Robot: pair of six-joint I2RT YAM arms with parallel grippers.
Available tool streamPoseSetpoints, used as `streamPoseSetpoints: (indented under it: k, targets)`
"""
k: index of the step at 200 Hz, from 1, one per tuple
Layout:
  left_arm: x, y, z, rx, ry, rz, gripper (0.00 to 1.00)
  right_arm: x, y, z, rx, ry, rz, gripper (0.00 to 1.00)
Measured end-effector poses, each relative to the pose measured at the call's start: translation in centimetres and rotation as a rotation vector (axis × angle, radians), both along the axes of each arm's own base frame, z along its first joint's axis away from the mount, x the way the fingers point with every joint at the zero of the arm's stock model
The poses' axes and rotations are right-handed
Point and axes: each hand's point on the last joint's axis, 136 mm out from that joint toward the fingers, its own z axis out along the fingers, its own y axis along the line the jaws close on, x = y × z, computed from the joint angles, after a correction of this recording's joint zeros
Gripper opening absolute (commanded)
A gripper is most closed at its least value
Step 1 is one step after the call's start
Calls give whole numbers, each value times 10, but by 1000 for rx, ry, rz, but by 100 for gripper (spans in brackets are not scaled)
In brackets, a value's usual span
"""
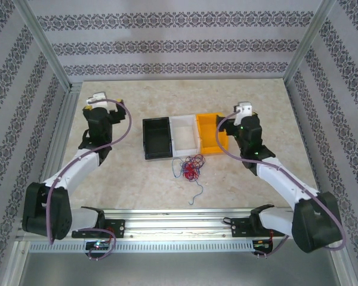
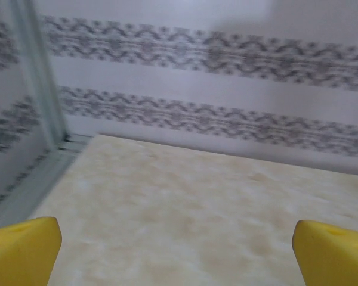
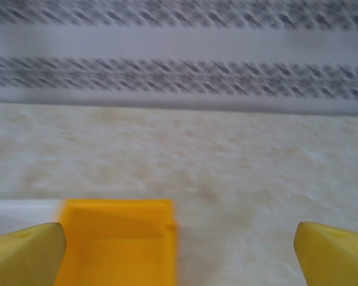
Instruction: Untangle the cables
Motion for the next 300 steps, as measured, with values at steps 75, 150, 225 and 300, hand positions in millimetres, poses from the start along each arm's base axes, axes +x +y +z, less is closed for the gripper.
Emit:
streamPoseSetpoints:
  k: [75, 150, 225, 300]
  targets:
    - [-61, -212, -122, -82, 468, -485, 100, -100, 101, -73, -2, 368, 289, 82]
    - [-132, -286, -125, -56, 703, -946, 99, -108, 23, -94, 177, 474, 59, 81]
    - [-163, -323, -198, 137, 953, -1082, 69, -133, 53, -124, 243, 666, 216, 72]
    - [-154, -305, -208, 28, 968, -1024, 29, -168, 89, -157, 188, 825, 366, 67]
